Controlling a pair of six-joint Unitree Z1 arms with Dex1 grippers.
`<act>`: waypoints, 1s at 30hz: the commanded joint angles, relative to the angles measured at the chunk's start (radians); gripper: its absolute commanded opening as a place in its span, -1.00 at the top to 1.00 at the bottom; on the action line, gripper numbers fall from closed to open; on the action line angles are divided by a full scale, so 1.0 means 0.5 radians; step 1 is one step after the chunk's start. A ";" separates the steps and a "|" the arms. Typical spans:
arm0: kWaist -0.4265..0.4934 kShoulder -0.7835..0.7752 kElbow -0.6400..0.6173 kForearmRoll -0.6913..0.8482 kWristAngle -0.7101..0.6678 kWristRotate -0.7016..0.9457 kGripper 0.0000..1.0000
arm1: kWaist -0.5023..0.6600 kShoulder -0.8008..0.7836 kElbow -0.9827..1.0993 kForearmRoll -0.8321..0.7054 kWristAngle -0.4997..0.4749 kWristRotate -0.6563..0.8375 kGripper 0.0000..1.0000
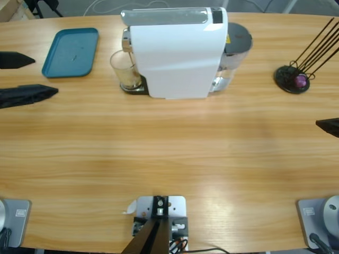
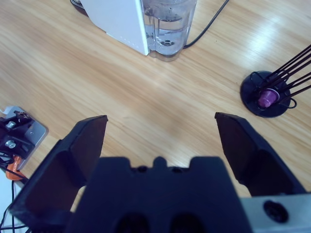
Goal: Pour coffee
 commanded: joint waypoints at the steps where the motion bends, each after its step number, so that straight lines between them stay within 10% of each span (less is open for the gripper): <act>1: 0.021 0.149 0.079 -0.082 -0.253 0.153 -1.00 | 0.014 0.008 0.035 -0.006 0.030 -0.019 -1.00; 30: 0.097 0.069 0.111 -0.081 -0.164 0.159 -1.00 | 0.017 0.022 0.029 -0.006 0.051 -0.035 -1.00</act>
